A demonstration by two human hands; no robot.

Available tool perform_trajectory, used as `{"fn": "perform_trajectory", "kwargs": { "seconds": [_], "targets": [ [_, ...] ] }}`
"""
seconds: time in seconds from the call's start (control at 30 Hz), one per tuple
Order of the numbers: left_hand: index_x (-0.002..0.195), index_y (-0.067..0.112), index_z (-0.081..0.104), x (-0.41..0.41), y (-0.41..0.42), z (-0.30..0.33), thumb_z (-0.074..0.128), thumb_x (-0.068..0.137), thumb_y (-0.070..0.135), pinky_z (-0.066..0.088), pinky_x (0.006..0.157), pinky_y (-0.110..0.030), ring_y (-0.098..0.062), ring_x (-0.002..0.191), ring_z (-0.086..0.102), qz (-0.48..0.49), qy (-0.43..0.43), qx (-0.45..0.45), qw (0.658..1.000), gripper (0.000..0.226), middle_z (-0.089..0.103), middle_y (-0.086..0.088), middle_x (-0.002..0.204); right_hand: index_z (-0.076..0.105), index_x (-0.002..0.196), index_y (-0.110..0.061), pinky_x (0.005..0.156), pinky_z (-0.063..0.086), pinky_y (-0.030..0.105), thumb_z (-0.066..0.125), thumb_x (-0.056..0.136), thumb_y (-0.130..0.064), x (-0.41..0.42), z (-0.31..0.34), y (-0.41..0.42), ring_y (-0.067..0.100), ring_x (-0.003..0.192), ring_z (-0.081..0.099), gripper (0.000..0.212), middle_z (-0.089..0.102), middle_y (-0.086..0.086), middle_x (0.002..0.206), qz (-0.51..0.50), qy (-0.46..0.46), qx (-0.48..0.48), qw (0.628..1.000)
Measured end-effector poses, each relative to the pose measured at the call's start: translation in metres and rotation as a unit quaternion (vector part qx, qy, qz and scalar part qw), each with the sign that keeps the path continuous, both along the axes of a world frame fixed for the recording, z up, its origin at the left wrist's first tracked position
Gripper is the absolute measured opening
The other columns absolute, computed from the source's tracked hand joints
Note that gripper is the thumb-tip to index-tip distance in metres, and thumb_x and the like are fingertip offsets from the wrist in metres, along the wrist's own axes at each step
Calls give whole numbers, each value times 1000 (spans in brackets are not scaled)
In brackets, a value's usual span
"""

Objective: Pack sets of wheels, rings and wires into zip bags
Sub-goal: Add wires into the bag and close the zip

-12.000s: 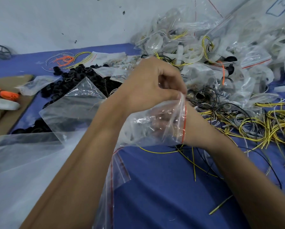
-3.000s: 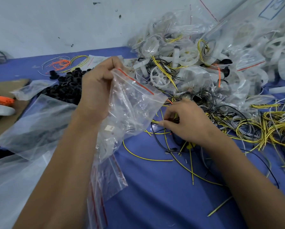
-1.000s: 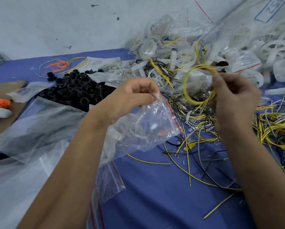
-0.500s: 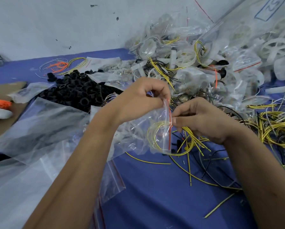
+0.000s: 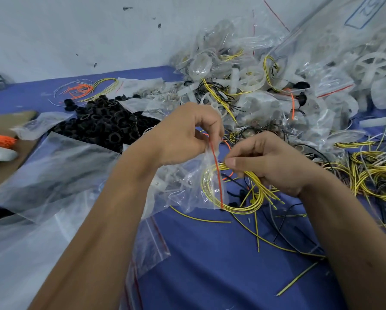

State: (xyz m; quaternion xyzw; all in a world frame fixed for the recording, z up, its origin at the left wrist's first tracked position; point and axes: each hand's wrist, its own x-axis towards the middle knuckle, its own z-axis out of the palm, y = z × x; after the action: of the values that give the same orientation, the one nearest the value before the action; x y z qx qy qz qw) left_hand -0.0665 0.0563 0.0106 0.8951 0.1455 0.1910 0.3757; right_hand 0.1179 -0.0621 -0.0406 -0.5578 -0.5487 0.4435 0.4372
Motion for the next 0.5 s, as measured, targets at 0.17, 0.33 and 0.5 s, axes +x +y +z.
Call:
{"fn": "perform_trajectory", "kwargs": {
  "seconds": [0.17,0.33,0.5],
  "targets": [
    [68,13,66,-3,-3,5,58,70,-31,56,85,-53,-26,97,66,-10,25,-24,999,45,66,-15,98,78,79,-15,58,42,14,72,89,-14,-4,-10,10,-1,54,58,12,70,-5,62,-197,-242,81,946],
    [60,21,62,-27,15,12,61,68,-31,55,73,-37,-22,94,67,-16,135,-9,991,53,71,-11,99,77,79,-17,44,35,16,72,92,-13,8,-9,10,3,42,46,15,65,-8,57,-277,-76,127,950],
    [60,19,64,-40,22,12,71,69,-20,50,77,-25,-11,86,67,5,191,-20,981,41,73,-7,94,71,84,-10,39,32,16,68,89,-18,17,2,2,8,43,40,10,55,1,61,-134,243,88,957]
  ]
}}
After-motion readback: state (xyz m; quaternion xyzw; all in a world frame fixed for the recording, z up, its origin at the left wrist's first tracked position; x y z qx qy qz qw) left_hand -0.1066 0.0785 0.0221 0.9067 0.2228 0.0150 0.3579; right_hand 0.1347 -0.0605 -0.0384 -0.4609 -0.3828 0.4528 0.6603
